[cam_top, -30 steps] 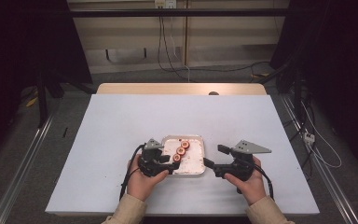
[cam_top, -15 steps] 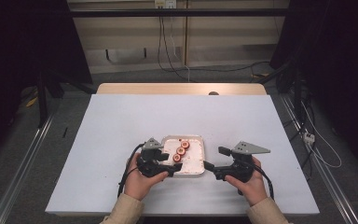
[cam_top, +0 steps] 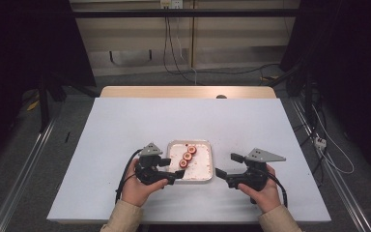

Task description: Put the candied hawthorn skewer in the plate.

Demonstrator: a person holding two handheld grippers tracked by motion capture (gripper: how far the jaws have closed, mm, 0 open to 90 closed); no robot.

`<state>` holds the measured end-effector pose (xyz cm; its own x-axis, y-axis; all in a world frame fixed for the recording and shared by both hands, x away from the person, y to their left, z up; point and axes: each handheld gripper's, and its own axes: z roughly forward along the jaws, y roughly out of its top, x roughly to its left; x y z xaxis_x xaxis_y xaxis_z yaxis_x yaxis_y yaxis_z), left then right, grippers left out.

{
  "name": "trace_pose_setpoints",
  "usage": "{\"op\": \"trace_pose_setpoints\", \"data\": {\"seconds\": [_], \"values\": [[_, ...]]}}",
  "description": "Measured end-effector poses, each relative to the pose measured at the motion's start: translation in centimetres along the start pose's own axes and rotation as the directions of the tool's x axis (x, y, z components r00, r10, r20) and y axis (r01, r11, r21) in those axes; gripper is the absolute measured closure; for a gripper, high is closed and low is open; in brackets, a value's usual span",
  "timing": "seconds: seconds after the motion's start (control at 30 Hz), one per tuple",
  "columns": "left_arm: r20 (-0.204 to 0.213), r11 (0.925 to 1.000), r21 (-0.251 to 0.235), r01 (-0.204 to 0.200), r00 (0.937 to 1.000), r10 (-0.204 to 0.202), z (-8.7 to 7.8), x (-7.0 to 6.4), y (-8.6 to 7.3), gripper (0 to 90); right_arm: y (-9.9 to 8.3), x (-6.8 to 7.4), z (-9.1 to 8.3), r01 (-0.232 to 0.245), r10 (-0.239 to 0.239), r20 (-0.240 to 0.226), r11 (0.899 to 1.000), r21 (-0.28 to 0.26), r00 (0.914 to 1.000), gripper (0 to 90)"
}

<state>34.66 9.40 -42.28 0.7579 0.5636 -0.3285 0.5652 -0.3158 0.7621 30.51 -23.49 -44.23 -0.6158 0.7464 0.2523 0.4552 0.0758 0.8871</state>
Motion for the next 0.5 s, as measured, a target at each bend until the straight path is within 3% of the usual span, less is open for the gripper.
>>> {"op": "trace_pose_setpoints", "data": {"seconds": [0.5], "values": [[-0.019,0.9992,-0.040,-0.009,0.9998,0.008,-2.3,1.2,-0.7,23.1,-0.4,-0.8,-1.4,0.006,-0.005,0.024,1.000,-0.012,0.9997,9.9]]}}
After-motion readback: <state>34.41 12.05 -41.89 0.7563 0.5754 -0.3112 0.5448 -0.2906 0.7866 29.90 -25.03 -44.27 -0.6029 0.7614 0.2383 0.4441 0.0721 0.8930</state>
